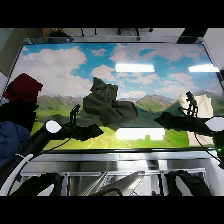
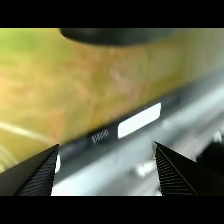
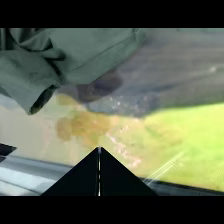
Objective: Fold the shirts.
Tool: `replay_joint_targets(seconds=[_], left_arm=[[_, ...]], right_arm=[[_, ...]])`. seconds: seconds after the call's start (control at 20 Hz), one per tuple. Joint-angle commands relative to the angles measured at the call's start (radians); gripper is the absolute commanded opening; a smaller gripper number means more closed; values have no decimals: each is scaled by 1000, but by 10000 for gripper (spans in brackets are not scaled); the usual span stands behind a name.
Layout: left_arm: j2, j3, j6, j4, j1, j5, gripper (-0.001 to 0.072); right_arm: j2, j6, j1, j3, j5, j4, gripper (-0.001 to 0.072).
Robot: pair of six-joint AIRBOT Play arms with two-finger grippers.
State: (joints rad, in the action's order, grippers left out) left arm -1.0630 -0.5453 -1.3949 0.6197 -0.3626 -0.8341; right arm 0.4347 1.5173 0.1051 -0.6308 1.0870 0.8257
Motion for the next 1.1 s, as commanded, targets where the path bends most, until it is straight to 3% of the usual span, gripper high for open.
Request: replay_joint_targets(seconds=[0.0,0.05,0.35,0.45,0.6,0.8,0.85,0.9,0.95,1.05], left_arm=[[-10,110,22,-121,-57,354,652],[-50,84,41,-122,-71,369,652],[-278,-167,114,-116,-93,380,652],[-327,-236,136,-116,-93,361,652],[-386,-315,142,-115,-93,315,652],[-446,-362,141,-116,-93,275,649],[-446,-357,141,-116,-93,277,499],[-445,-351,142,-116,-90,276,172],[-446,-351,145,-114,-80,267,13],[-445,-352,150,-115,-56,236,13]], right_arm=[[68,-26,-1,0,-74,-3,327],[114,-74,-1,0,-80,-26,424],[460,-534,-3,-13,-204,-397,443],[584,-650,-18,-45,-225,-457,459],[758,-727,-82,-140,-254,-464,459],[912,-753,-161,-293,-261,-462,457],[932,-756,-171,-320,-262,-460,454],[946,-755,-176,-341,-261,-461,377],[954,-755,-178,-355,-261,-461,215],[955,-755,-177,-372,-252,-462,68]])
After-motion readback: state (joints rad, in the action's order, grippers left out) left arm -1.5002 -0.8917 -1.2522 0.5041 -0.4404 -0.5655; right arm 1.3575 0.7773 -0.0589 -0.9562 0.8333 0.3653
